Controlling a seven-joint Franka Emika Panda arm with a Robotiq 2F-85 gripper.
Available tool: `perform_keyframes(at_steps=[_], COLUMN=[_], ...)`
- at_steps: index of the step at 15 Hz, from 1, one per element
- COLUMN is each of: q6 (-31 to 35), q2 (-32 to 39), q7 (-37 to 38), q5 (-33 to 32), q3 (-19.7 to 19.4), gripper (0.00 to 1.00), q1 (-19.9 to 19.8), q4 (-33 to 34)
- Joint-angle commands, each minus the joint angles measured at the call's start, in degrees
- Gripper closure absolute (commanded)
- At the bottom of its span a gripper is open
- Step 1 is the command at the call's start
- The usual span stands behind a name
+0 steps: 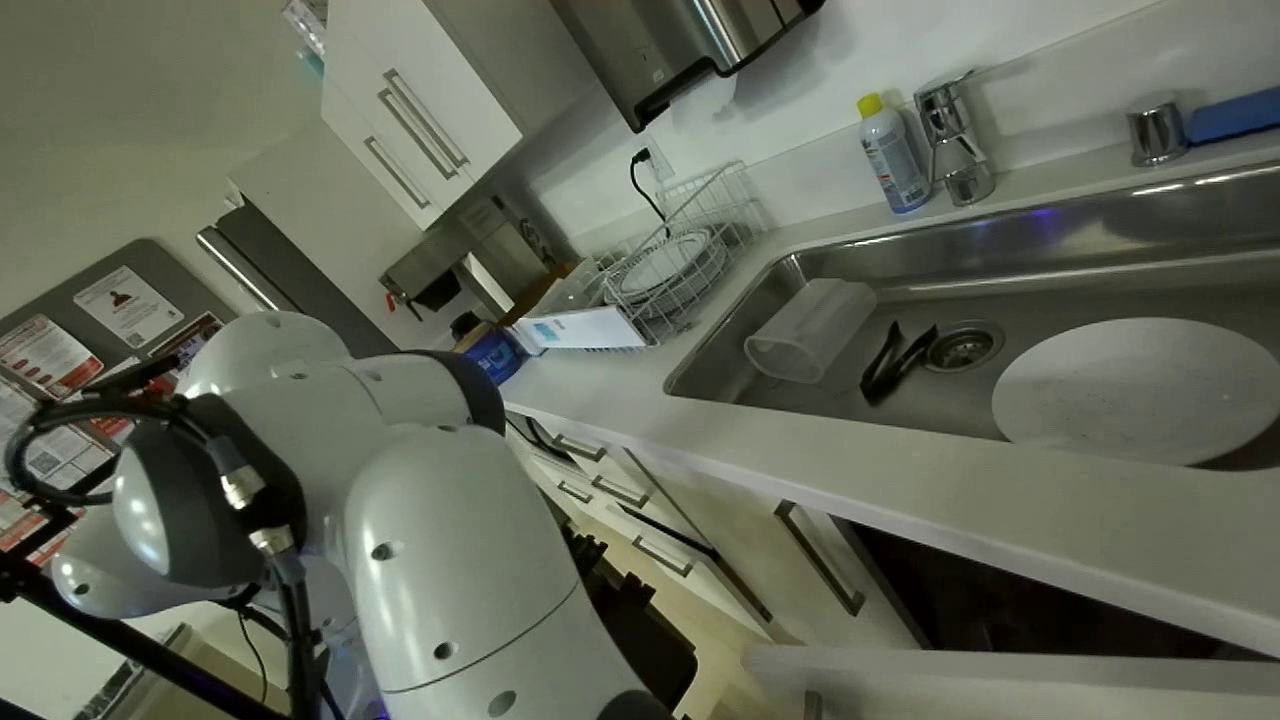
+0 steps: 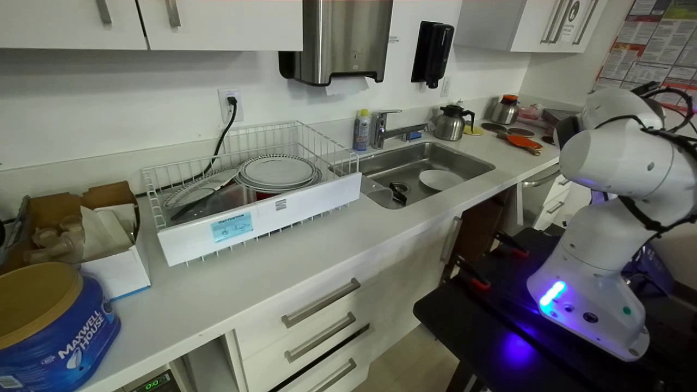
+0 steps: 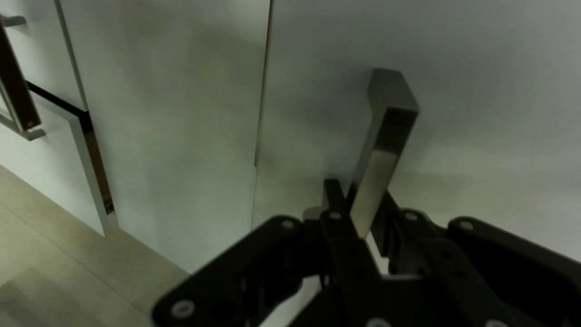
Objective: Open the bottom right cupboard door
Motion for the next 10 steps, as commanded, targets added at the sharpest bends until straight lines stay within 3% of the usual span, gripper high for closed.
perform_keyframes(at_steps=[1, 10], q6=[1.0, 9.7], q2=[-2.9, -5.0], q7=[4.3, 11.1], q5=[-0.9, -8.7], q3=[-0.6, 0.8], gripper=[0.95, 0.95], q1=[-6.7, -14.8], q4=[5.9, 14.6])
